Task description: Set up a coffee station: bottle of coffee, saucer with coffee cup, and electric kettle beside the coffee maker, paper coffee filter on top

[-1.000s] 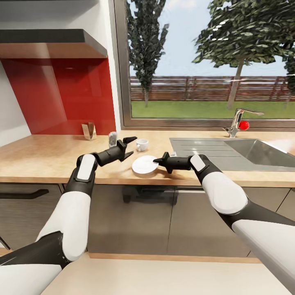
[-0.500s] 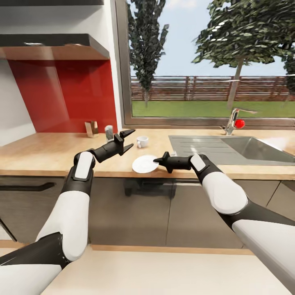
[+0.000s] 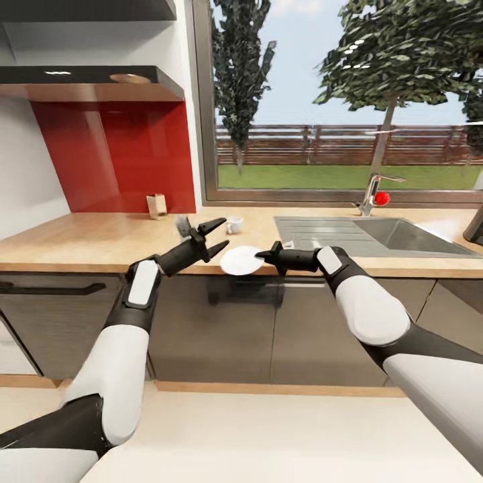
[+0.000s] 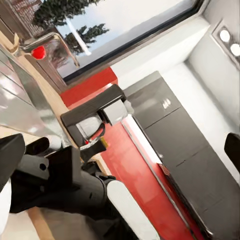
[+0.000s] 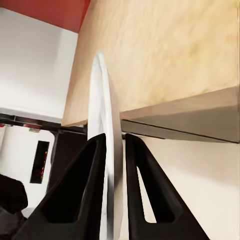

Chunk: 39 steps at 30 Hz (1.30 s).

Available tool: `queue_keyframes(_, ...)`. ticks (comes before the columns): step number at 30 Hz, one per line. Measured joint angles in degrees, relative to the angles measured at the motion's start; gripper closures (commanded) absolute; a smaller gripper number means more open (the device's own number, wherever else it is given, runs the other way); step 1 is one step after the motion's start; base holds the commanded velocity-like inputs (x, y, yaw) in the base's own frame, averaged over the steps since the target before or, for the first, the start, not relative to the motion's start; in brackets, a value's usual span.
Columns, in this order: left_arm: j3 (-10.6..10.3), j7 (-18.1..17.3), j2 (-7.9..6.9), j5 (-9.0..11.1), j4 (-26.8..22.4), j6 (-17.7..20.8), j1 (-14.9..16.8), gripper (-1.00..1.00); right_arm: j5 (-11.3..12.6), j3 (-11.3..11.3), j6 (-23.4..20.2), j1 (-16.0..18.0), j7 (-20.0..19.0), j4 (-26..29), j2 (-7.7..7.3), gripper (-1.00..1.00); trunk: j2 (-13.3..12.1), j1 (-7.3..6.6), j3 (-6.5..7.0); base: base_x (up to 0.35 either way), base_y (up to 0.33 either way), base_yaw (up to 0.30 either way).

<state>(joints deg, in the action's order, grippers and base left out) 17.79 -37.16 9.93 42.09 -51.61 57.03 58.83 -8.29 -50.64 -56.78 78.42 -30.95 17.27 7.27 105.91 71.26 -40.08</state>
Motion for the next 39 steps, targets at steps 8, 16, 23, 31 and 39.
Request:
queue_keyframes(8, -13.0, -17.6, -4.42, -0.1, -0.2, -0.3, -11.9, -1.0, -0.1, 0.0, 0.0, 0.6, 0.0, 0.3, -1.0, 1.0, 0.0, 0.0, 0.0, -0.005, 0.0, 0.0)
queue_keyframes(16, -22.9, -29.6, -14.1, -0.5, -0.5, -1.0, -22.4, -1.0, -0.1, 0.0, -0.1, 0.6, 0.0, 2.3, -1.0, 1.0, 0.0, -0.01, 0.0, 0.0, 0.0, 0.0)
queue_keyframes(23, -25.9, -36.6, -27.24, -0.5, 1.3, -2.9, -35.4, -1.0, 0.0, 0.3, -0.3, 0.6, -5.0, 5.1, -1.06, 1.0, 0.0, -0.01, 0.0, 0.0, 0.0, 0.0)
queue_keyframes(31, -25.9, -51.6, -35.07, -0.6, 31.4, -24.7, -42.4, -1.0, 0.0, 0.6, -0.4, 0.6, -9.0, 10.6, -1.35, 1.0, 0.0, -0.01, 0.02, 0.0, 0.0, 0.0)
queue_keyframes(39, -26.1, -52.6, -38.36, -0.6, 49.2, -37.2, -45.2, -1.0, -0.3, 0.7, -0.4, 0.5, -11.7, 11.2, -2.22, 1.0, 0.0, -0.01, 0.01, 0.0, 0.0, 0.0)
